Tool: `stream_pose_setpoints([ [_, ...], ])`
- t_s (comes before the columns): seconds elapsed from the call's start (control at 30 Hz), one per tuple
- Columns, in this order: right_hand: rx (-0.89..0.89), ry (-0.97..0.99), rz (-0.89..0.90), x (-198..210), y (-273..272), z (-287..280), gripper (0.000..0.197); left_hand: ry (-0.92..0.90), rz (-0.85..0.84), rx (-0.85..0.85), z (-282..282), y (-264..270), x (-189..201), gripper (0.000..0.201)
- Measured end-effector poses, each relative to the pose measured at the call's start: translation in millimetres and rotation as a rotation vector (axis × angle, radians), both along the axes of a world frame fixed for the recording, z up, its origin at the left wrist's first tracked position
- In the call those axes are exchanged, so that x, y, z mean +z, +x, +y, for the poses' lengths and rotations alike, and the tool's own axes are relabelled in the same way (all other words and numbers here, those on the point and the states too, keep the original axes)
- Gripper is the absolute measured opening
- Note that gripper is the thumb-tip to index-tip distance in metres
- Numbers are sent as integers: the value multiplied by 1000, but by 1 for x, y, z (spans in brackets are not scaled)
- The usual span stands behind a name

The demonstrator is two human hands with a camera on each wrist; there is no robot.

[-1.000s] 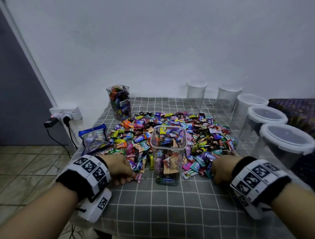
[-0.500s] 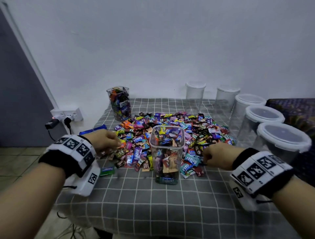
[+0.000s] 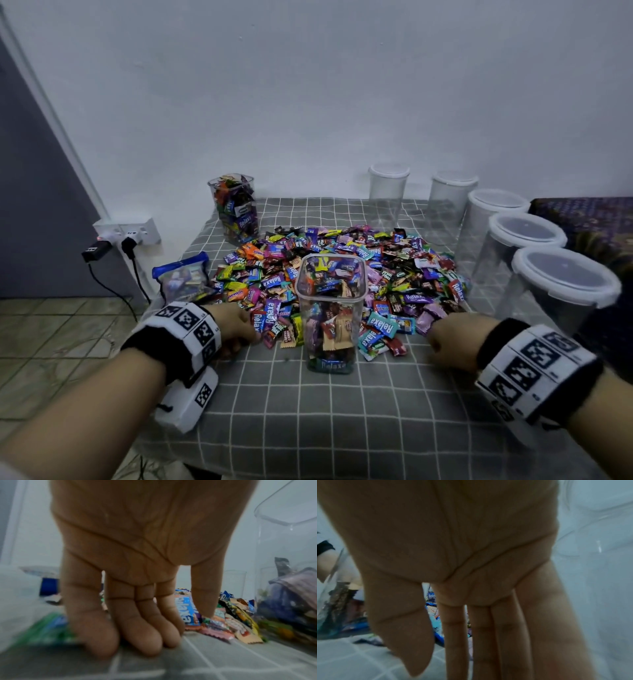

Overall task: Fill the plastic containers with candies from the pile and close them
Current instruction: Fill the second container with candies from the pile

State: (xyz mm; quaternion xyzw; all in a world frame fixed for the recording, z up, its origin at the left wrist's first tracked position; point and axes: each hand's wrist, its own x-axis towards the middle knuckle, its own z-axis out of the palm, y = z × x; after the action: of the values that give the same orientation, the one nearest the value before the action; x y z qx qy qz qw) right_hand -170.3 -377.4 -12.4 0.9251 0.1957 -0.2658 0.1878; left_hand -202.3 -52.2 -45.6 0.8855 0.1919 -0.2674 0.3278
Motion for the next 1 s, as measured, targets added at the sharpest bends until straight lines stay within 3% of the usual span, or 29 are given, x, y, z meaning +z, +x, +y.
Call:
stream_pose_setpoints([
  [0.17,-57,163,-25,-4,18,15,34,-152,-107,49,-12,12,-2,17],
  [0.3,-105,362,-89,-7,33,29,32,-301,-334,171,-23,22,-3,16],
  [0.43,-100,608,-296,-3,38,30,26,-218,-663,229,-17,22,2,21],
  [0.5,-73,632,-382,-1,38,30,31,-64,-766,202,-12,21,5,21],
  [0.63,-51,552,-336,-1,45,36,55,173,-669,-7,-21,23,19,5],
  [0.8,-41,513,-227,-8,48,46,76,317,-486,-247,-37,35,12,67],
  [1.0,-13,426,-87,-22,51,49,106,508,-354,-399,-43,40,0,98],
])
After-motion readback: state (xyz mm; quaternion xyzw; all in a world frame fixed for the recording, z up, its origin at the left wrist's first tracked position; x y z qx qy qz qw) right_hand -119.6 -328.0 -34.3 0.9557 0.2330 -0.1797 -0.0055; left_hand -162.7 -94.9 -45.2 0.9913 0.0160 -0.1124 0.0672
